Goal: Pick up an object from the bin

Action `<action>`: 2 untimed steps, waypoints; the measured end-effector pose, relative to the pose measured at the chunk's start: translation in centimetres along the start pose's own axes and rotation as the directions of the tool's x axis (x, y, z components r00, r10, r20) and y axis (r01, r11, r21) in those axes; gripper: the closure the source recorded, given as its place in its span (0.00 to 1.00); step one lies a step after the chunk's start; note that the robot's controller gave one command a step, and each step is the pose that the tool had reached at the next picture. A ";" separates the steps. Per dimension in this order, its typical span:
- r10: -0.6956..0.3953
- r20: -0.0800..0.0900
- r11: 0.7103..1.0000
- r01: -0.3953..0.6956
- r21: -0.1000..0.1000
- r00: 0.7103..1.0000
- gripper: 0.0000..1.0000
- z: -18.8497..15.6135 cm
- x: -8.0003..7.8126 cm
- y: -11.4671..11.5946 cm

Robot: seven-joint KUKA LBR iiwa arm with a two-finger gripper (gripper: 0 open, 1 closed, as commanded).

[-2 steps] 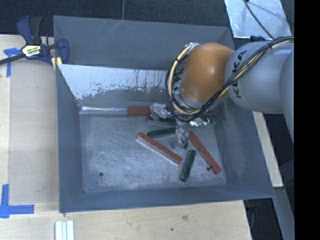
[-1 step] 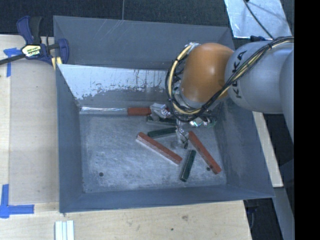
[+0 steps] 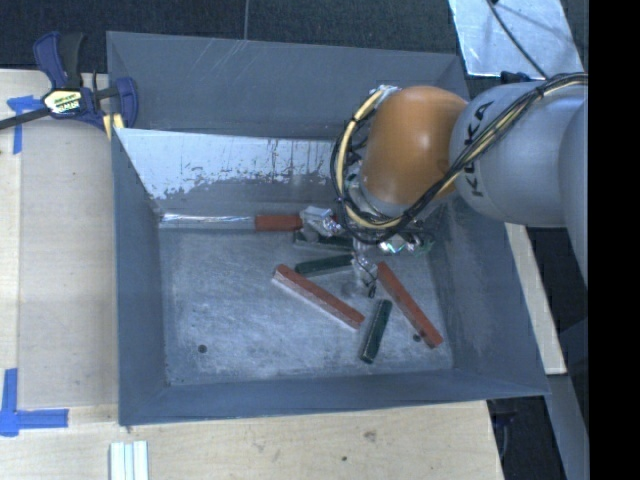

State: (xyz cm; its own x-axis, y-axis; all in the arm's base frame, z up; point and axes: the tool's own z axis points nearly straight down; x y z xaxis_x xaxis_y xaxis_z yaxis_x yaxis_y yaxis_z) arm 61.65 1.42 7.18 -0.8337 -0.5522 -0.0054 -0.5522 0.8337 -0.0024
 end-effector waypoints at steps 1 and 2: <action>0.000 0.000 1.000 0.000 0.000 1.000 0.00 0.0 0.0 0.0; 0.000 0.000 1.000 0.000 0.000 1.000 0.00 0.0 0.0 0.0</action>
Offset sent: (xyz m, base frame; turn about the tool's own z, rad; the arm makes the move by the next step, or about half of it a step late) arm 0.0000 0.0000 0.0000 0.0000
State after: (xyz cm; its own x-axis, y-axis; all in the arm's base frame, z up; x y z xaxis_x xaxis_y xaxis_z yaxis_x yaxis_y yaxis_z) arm 61.65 1.42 7.18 -0.8339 -0.5520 -0.0053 -0.5520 0.8339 -0.0023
